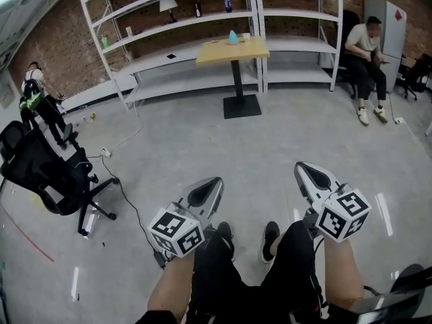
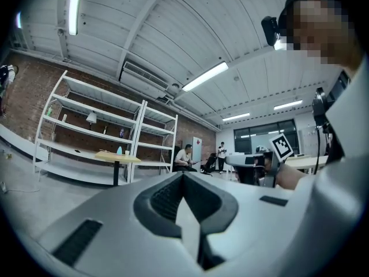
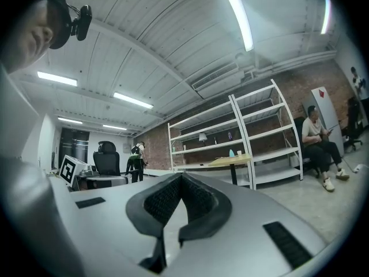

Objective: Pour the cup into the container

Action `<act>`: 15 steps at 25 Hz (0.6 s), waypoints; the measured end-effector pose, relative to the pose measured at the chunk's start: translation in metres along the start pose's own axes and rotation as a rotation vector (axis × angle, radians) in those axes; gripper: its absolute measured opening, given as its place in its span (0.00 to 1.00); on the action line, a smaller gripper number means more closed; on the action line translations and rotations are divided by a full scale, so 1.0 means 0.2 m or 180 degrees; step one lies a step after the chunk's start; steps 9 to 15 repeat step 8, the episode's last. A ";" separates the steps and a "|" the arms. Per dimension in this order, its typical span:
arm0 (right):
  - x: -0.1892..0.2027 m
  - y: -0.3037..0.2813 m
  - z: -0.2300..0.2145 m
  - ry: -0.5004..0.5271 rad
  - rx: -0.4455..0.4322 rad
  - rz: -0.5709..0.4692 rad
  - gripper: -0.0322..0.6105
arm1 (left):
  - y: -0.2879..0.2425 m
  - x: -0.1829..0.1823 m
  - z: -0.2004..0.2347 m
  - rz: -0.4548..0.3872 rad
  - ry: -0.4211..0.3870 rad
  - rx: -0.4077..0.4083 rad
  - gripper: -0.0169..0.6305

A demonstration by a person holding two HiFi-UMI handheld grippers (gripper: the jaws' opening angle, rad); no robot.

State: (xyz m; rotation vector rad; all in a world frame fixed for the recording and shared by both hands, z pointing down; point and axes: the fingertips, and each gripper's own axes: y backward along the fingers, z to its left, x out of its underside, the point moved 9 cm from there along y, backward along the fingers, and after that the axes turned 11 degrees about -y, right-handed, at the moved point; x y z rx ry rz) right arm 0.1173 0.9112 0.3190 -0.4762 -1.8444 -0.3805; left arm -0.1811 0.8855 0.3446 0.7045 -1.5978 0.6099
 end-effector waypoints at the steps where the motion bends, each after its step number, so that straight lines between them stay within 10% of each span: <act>1: -0.01 0.00 0.00 0.0006 0.0005 -0.0002 0.05 | 0.00 0.00 0.01 0.0015 -0.0002 -0.0001 0.03; 15: -0.03 -0.05 0.02 0.0073 -0.0044 0.0003 0.05 | -0.06 -0.02 0.04 0.0041 -0.0053 -0.0017 0.03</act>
